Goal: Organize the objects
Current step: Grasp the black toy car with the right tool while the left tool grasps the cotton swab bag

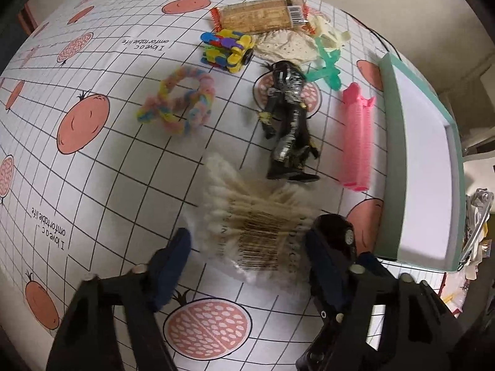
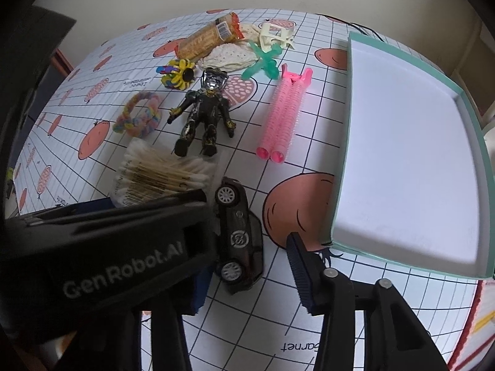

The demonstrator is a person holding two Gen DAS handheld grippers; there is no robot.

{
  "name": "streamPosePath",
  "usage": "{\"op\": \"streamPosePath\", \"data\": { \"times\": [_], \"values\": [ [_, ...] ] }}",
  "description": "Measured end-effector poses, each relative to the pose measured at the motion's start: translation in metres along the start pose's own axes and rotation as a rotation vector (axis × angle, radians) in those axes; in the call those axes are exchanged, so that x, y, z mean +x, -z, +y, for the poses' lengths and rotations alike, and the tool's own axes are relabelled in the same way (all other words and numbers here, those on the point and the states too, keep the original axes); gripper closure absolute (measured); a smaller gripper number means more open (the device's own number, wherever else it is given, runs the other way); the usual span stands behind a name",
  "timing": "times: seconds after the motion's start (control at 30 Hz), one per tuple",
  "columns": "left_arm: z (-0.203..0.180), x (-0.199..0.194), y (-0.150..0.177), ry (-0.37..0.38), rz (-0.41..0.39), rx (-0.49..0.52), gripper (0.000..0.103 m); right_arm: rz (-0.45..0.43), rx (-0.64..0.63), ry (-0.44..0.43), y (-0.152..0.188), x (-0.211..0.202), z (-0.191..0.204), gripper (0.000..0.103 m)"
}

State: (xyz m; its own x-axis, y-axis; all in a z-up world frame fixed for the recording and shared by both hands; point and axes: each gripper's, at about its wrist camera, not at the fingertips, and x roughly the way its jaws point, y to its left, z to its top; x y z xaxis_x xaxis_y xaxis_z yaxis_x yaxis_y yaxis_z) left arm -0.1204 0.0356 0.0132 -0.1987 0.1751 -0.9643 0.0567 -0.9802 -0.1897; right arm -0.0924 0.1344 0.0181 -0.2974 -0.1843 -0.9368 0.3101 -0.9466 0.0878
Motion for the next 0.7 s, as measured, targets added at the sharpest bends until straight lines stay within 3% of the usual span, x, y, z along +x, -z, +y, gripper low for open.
{"op": "streamPosePath", "data": {
  "times": [0.13,0.37,0.7],
  "values": [
    [-0.003,-0.001,0.001,0.005,-0.001,0.010,0.044,0.003,0.008,0.000,-0.001,0.000,-0.005,0.065],
    [-0.007,-0.001,0.001,0.019,0.002,0.015,0.066,0.007,0.006,-0.002,-0.002,0.000,-0.007,0.067],
    [-0.013,-0.003,0.000,0.018,-0.006,0.023,0.074,-0.002,0.029,-0.006,0.001,-0.002,-0.017,0.067]
  ]
}}
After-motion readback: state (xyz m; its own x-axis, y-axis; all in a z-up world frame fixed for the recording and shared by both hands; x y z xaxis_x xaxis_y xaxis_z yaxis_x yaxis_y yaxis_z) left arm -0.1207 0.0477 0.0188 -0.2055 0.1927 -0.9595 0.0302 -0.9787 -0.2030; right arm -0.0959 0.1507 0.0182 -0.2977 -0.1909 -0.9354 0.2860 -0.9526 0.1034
